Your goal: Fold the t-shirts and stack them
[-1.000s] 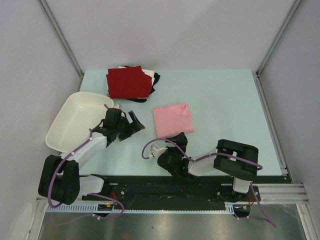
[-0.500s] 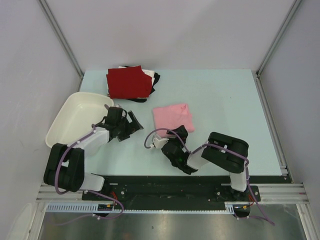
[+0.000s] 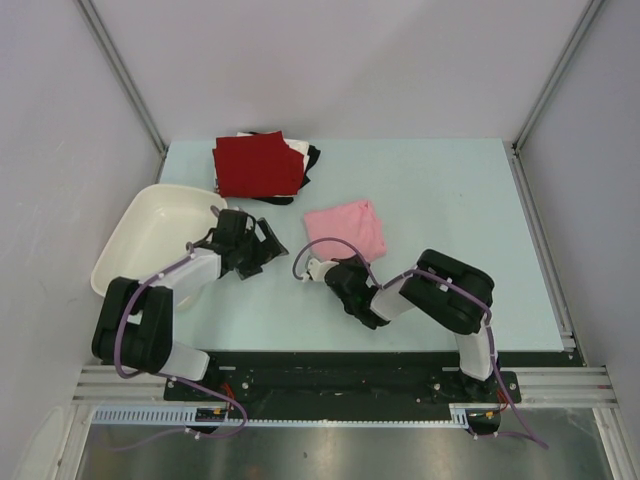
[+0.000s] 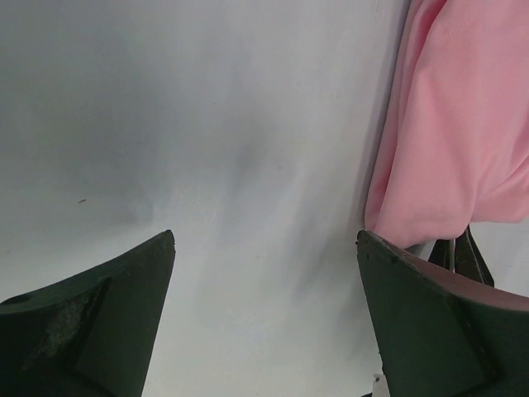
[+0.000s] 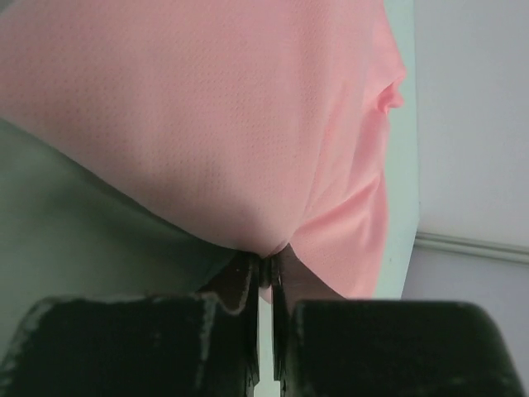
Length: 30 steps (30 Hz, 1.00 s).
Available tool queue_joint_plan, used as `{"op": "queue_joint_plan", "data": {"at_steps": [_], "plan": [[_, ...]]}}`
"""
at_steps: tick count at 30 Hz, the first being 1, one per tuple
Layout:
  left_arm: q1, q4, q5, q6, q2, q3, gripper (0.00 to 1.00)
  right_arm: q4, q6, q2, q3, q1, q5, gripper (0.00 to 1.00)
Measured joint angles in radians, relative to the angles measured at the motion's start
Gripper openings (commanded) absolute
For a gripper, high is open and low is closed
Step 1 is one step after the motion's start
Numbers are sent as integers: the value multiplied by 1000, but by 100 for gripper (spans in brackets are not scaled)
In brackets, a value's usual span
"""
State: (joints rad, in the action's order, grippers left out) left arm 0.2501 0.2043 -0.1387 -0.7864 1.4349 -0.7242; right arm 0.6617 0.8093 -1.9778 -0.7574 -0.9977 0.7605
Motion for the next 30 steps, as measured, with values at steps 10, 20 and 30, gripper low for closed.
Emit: {"op": "queue_joint_plan", "data": {"at_steps": [10, 20, 30], "plan": [[4, -108, -167, -59, -198, 141, 100, -130, -61, 127, -10, -25, -17, 0], [108, -343, -280, -256, -188, 279, 100, -159, -26, 277, -10, -83, -8, 0], [166, -611, -309, -446, -13, 309, 100, -197, -23, 301, -10, -86, 0, 0]]}}
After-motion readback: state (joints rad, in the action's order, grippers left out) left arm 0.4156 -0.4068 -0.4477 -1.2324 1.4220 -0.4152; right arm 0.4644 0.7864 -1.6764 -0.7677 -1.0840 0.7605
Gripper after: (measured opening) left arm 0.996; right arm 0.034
